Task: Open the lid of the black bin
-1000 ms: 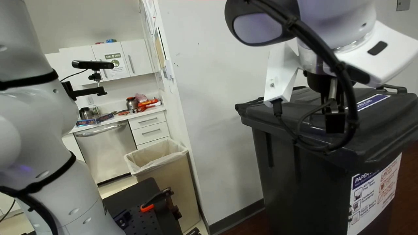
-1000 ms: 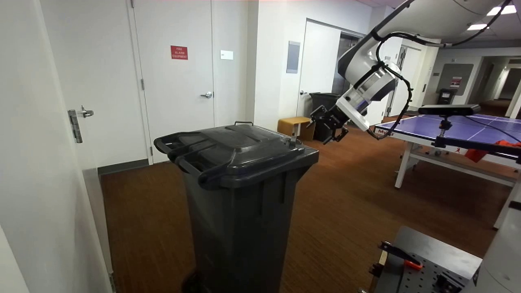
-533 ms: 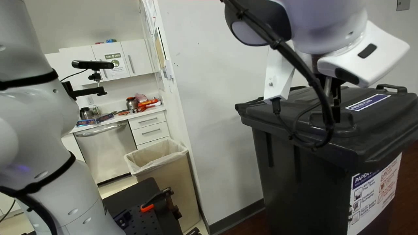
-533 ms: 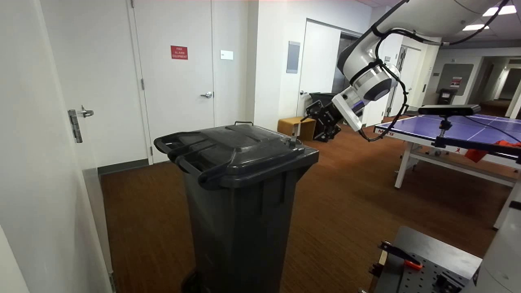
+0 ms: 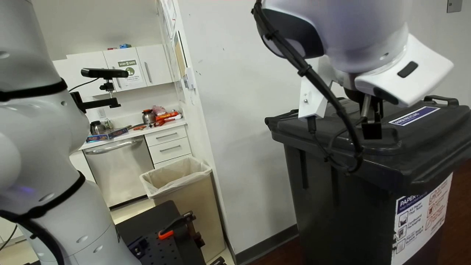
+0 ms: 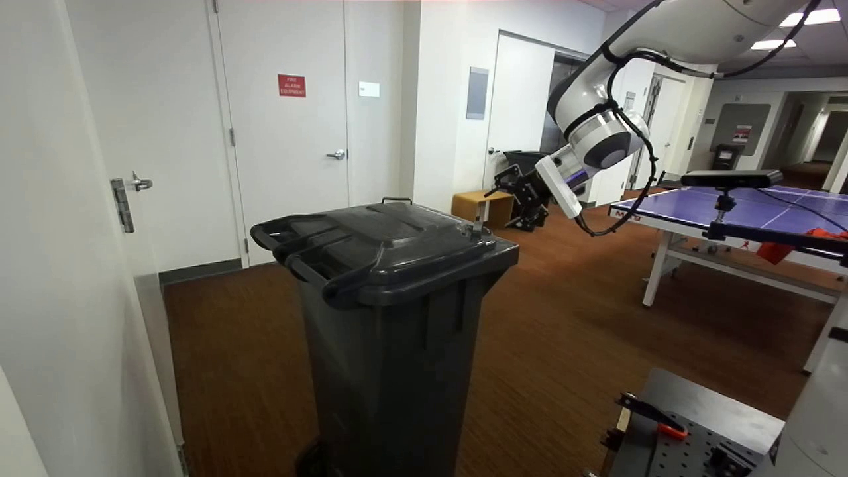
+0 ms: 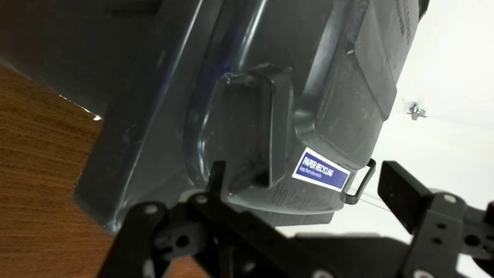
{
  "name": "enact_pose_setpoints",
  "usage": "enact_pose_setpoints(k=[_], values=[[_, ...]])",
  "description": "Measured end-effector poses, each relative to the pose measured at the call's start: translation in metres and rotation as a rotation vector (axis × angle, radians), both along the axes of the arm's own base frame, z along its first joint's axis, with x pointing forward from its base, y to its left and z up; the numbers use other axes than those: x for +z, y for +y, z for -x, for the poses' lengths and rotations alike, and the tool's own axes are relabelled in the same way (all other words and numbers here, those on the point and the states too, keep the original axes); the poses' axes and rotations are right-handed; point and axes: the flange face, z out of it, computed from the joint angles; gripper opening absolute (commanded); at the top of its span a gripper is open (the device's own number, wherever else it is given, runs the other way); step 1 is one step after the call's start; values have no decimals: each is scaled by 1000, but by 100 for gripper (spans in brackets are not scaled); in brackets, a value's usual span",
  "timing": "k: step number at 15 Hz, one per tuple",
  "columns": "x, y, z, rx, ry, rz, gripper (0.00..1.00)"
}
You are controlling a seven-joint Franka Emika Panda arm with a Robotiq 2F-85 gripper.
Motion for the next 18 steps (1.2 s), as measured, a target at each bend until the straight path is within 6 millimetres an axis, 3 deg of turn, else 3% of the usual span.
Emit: enact_pose_setpoints(k=[4,11,18], values=[[-3,0,-1,-13,-49,2,100],[-26,2,-1,-52,-109,-6,100],[-29,3,-1,-65,-121,-25,100]])
